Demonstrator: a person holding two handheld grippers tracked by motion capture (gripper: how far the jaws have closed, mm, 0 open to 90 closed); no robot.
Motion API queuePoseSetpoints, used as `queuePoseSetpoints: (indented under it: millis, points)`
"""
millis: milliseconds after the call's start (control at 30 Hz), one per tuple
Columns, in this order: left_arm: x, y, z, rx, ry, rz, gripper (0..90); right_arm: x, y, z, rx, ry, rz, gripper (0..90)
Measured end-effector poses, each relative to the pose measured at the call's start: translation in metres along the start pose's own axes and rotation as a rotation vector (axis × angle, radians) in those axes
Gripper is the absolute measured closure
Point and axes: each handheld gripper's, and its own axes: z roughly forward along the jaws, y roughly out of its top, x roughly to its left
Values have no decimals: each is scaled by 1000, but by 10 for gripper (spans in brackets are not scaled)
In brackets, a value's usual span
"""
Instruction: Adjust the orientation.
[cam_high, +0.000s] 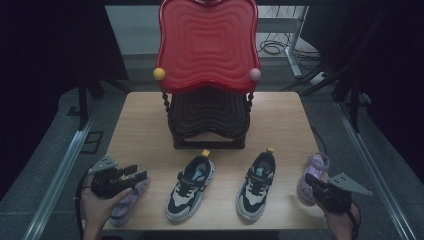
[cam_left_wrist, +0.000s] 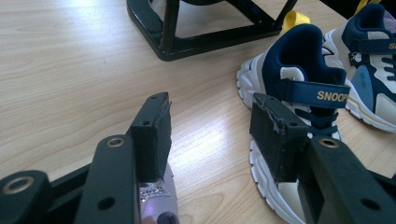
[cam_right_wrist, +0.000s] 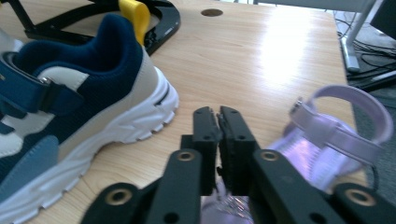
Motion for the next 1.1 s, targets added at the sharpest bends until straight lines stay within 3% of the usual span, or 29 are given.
queuePoseSetpoints:
  millis: [167, 333, 600, 800, 1100]
  points:
    - [1, 0, 4, 14, -6, 5, 478, -9, -6, -9, 26, -18, 10, 897]
    - [0, 1, 5, 25, 20, 10, 476, -19, -10, -15, 33, -35, 31, 897]
    - [-4, 2, 3, 22, 19, 22, 476, -37, -24, -28, 52, -88, 87, 897]
    - [-3, 2, 3, 25, 20, 21, 472, -46, -32, -31, 81, -101, 119, 897]
    - [-2, 1, 2, 23, 24, 18, 467, -46, -40, -19, 164, -129, 96, 896]
